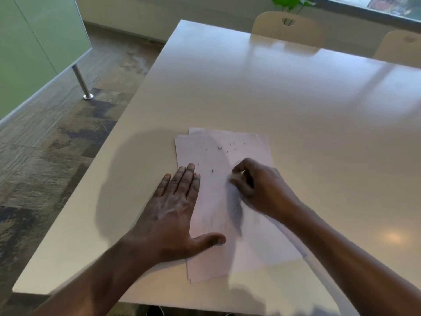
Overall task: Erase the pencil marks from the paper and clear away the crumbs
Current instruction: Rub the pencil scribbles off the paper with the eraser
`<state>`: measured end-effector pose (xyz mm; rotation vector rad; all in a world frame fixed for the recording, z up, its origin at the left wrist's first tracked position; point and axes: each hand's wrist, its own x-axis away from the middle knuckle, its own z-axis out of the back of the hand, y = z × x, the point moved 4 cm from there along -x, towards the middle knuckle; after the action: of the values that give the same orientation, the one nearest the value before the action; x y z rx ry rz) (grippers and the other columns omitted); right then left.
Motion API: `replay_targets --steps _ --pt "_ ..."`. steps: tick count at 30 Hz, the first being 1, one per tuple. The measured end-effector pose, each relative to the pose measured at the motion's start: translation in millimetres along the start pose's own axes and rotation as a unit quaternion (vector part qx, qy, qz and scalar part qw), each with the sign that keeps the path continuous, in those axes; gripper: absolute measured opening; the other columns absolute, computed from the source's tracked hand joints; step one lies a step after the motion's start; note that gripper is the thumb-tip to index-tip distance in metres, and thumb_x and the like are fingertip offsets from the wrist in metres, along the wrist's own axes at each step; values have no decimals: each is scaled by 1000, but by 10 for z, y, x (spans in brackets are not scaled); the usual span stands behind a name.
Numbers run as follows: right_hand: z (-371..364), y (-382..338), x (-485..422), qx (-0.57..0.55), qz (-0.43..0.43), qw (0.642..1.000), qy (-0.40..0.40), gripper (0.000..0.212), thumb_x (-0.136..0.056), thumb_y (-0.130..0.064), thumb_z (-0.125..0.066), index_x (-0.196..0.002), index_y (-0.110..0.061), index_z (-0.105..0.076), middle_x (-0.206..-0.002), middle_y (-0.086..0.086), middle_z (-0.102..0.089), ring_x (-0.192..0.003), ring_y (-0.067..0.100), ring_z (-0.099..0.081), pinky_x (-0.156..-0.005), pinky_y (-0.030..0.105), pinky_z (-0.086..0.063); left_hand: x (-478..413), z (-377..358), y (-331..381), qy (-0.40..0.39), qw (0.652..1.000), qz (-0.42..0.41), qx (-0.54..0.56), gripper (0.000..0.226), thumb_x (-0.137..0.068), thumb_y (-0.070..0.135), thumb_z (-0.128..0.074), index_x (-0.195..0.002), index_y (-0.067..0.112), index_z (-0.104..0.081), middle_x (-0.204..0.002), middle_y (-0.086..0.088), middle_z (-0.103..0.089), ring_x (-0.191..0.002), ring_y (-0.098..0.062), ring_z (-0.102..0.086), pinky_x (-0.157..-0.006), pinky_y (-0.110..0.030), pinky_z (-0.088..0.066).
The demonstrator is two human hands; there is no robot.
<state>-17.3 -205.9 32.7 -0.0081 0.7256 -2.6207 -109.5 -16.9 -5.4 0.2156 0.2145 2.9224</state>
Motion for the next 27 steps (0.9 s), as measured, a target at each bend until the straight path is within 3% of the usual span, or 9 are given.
replay_targets --steps 2,3,5,7,10,16,21,25,27 --pt "-60 -138 67 -30 13 999 -23 16 -95 -32 -66 -107 -20 -65 -71 -8 -65 -62 3 -56 -58 9 -40 -54 44 -21 36 999 0 7 128 -77 98 -4 -162 3 -18 -171 -19 -9 -159 -31 -9 -129 -48 -12" --pt "-83 -204 95 -43 22 998 -31 16 -95 -32 -66 -107 -21 -65 -75 -7 -67 -64 4 -59 -59 10 -43 -90 60 -22 36 999 5 7 128 -77 96 0 -162 2 -19 -171 -20 -10 -159 -31 -10 -129 -47 -12" --pt "-126 -324 146 -50 53 996 -42 17 -95 -30 -66 -109 -21 -63 -84 -5 -69 -70 7 -62 -64 18 -51 -124 14 1 30 1000 7 -1 127 -71 94 12 -162 6 9 -170 -16 19 -158 -25 18 -129 -44 2" --pt "-171 -399 166 -20 109 993 -51 16 -95 -26 -65 -108 -18 -60 -87 -5 -66 -70 10 -61 -64 25 -53 -139 -18 8 25 1000 8 8 121 -73 93 6 -158 9 24 -164 -11 36 -152 -20 33 -129 -43 7" --pt "-151 -313 19 3 134 989 -61 15 -92 -22 -66 -102 -15 -57 -83 -4 -63 -66 15 -60 -59 30 -51 -144 -42 -8 7 1000 12 6 120 -71 95 9 -155 11 30 -161 -9 42 -150 -19 38 -128 -43 9" --pt "59 56 -603 46 51 997 35 15 -93 -25 -63 -101 -12 -60 -81 3 -64 -69 25 -61 -58 31 -42 -146 -50 -1 -6 1000 18 -12 118 -75 96 2 -151 13 38 -157 -7 49 -147 -18 43 -128 -43 11" --pt "-152 -290 -131 6 131 987 -89 10 -96 -23 -62 -103 -17 -58 -82 -5 -64 -67 14 -62 -58 26 -51 -151 -75 -18 7 1000 16 16 121 -70 96 7 -156 13 29 -162 -8 41 -150 -17 37 -128 -43 7" --pt "-20 -60 -535 37 106 993 -19 14 -93 -22 -63 -103 -13 -60 -85 4 -68 -71 25 -61 -59 32 -41 -150 -63 -6 -13 1000 17 -6 119 -75 96 1 -152 13 37 -157 -7 49 -147 -18 43 -128 -43 10" --pt "-9 -7 -678 46 99 994 2 14 -93 -22 -60 -104 -13 -60 -91 8 -70 -76 29 -62 -62 35 -46 -143 -29 8 -15 1000 19 -3 119 -72 96 4 -151 13 38 -156 -6 50 -146 -18 44 -128 -43 12"
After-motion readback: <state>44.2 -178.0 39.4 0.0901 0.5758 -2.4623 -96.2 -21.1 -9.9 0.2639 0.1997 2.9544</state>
